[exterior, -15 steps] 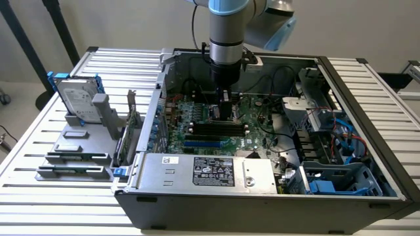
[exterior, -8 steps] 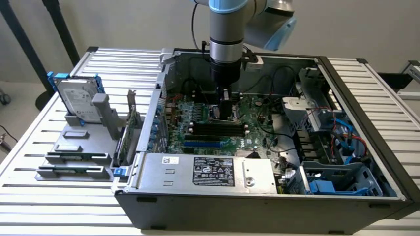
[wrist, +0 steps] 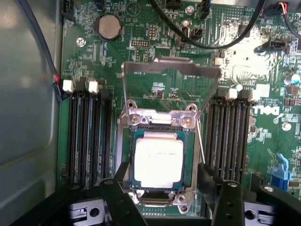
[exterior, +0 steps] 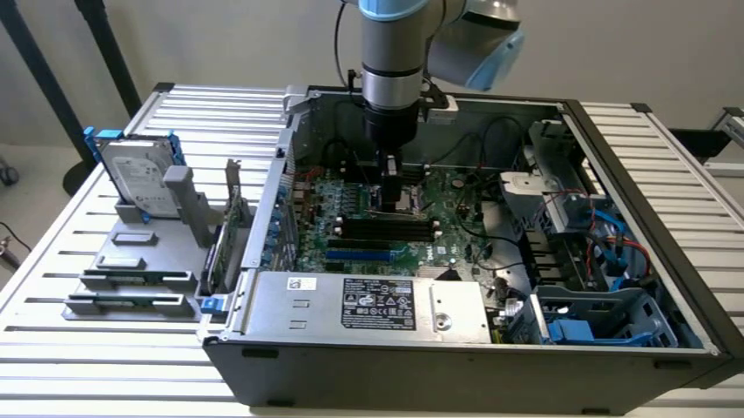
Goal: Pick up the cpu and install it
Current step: 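Place the cpu into insertion slot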
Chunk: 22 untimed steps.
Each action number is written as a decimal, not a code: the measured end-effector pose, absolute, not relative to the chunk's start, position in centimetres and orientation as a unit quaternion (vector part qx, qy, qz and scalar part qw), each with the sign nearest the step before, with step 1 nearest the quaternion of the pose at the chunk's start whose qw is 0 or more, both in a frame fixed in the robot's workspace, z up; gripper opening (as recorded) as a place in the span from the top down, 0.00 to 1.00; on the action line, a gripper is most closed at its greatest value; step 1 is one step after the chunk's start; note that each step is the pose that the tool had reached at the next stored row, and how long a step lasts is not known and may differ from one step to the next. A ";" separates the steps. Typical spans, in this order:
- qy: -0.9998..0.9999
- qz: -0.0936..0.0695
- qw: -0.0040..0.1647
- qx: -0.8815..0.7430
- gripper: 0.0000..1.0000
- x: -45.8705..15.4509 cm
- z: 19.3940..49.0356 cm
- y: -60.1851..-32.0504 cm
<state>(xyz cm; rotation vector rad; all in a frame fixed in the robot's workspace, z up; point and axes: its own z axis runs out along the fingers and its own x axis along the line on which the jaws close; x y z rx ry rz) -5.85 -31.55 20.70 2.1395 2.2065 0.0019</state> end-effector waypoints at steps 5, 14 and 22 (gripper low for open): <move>0.718 0.012 0.023 0.696 0.31 -6.6 21.1 -31.5; 0.718 0.025 0.011 0.696 0.64 -8.2 21.6 -31.7; 0.718 0.025 0.011 0.696 0.89 -8.8 21.6 -31.9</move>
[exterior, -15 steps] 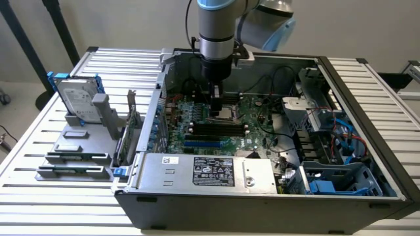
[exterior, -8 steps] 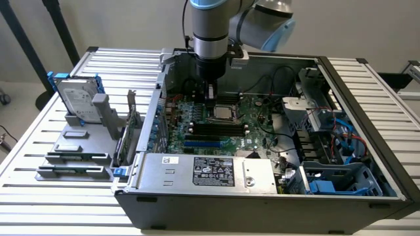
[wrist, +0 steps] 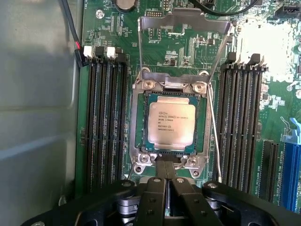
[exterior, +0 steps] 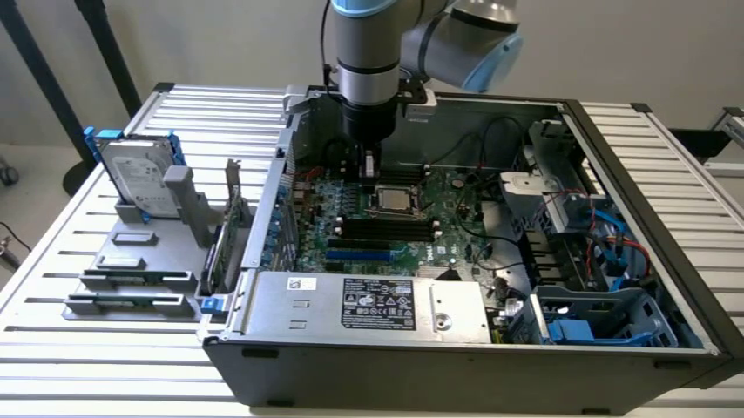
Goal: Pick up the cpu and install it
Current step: 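Place the cpu into insertion slot, then close the cpu cover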
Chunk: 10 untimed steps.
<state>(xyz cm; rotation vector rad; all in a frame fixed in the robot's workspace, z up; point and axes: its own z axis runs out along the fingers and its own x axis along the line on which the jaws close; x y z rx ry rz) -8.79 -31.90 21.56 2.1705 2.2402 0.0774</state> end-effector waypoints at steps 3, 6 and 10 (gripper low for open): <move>0.718 0.025 0.011 0.696 0.89 -9.0 21.6 -31.9; 0.718 0.025 0.011 0.696 0.89 -9.0 21.6 -31.9; 0.718 0.025 0.011 0.696 0.89 -9.0 21.6 -31.9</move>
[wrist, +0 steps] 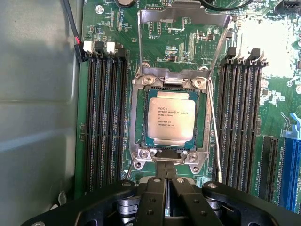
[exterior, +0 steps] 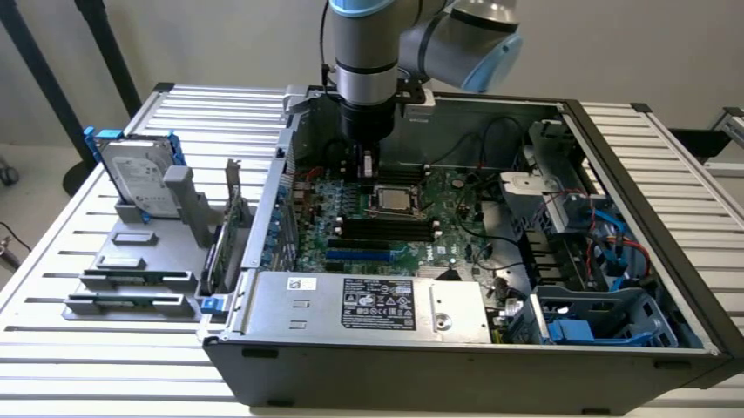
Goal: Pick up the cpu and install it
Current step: 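Close the cpu cover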
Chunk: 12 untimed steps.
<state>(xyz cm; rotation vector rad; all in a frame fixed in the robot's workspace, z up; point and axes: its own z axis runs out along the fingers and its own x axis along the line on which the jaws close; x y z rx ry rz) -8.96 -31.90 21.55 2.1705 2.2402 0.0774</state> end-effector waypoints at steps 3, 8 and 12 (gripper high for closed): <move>0.718 0.025 0.011 0.696 0.89 -9.0 21.6 -31.9; 0.718 0.026 0.009 0.696 0.89 -8.1 21.6 -31.9; 0.718 0.029 0.005 0.696 0.89 -6.3 22.0 -31.9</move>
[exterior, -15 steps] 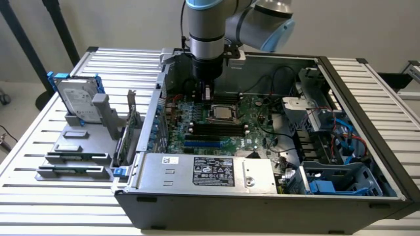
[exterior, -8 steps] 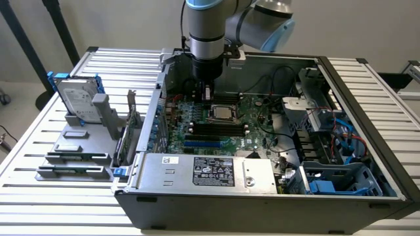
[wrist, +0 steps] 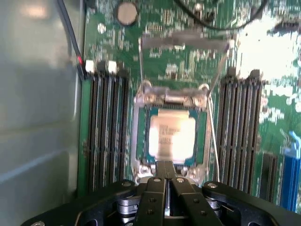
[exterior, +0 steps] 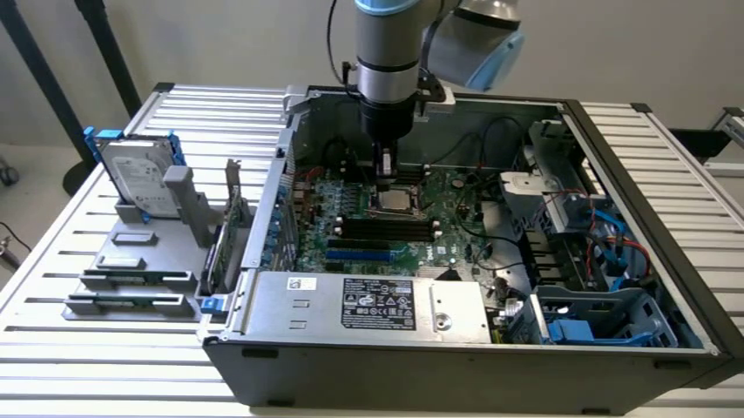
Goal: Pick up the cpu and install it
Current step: 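Close the cpu cover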
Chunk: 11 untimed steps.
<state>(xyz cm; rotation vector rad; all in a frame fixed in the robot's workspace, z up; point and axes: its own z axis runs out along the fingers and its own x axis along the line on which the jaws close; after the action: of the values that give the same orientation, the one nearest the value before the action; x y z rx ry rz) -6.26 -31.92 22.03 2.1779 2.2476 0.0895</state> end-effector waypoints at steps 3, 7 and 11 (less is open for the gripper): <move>0.718 0.028 0.002 0.696 0.89 -4.9 22.9 -32.0; 0.718 0.025 -0.003 0.696 0.89 -3.1 24.1 -32.0; 0.718 0.022 -0.006 0.696 0.89 -1.3 25.1 -32.0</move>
<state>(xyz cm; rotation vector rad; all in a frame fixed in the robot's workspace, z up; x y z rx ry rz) -1.30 -32.04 25.08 2.1953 2.2642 0.0696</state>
